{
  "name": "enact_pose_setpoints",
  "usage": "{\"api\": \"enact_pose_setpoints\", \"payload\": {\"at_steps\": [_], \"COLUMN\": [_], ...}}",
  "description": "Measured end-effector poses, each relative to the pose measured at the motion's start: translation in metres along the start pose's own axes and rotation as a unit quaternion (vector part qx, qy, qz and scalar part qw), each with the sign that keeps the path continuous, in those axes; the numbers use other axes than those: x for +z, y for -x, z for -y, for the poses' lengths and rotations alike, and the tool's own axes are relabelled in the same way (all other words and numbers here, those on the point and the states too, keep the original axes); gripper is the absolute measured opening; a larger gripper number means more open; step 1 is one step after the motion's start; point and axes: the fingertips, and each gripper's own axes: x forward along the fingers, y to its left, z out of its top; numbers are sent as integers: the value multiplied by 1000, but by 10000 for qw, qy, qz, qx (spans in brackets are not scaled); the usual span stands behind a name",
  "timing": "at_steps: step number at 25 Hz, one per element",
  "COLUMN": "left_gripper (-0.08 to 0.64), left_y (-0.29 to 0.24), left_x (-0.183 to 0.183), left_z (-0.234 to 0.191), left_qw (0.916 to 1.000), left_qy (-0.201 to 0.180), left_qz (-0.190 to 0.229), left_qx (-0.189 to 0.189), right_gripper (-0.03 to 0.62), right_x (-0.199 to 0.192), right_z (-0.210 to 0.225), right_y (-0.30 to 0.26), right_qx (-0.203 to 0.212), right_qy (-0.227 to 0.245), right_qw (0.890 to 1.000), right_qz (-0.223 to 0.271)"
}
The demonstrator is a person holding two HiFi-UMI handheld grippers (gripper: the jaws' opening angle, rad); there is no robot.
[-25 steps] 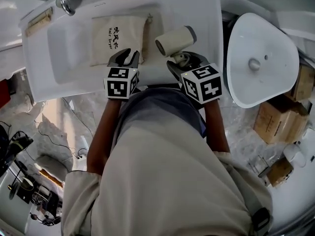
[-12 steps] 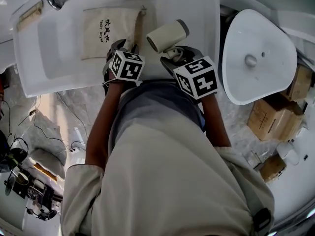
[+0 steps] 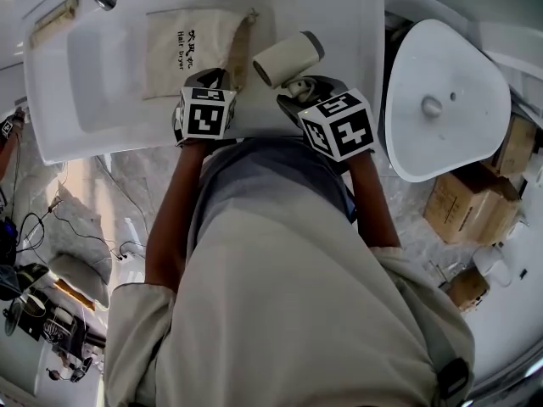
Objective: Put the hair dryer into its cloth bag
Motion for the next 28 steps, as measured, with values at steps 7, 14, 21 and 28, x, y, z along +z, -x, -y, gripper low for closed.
{"api": "enact_pose_setpoints", "payload": {"at_steps": [7, 14, 21, 28], "left_gripper": [29, 28, 28, 28], "left_y": [21, 31, 39, 45], "left_x": [2, -4, -3, -1], "left_z": [-16, -27, -35, -41], "left_qw": [9976, 9938, 9899, 9860], "left_qy": [537, 878, 1112, 1294], "left_qz": [299, 479, 654, 793], "left_qx": [-309, -482, -596, -696], "right_gripper": [253, 253, 253, 253], "right_x": [5, 11, 10, 8], "right_z": [-11, -22, -27, -35], "right_y": [-21, -47, -68, -83], "right_qx": [137, 319, 473, 740], "right_qy": [171, 181, 306, 214], "right_qw": [9991, 9959, 9897, 9827], "right_qz": [-359, -824, -1317, -1684]}}
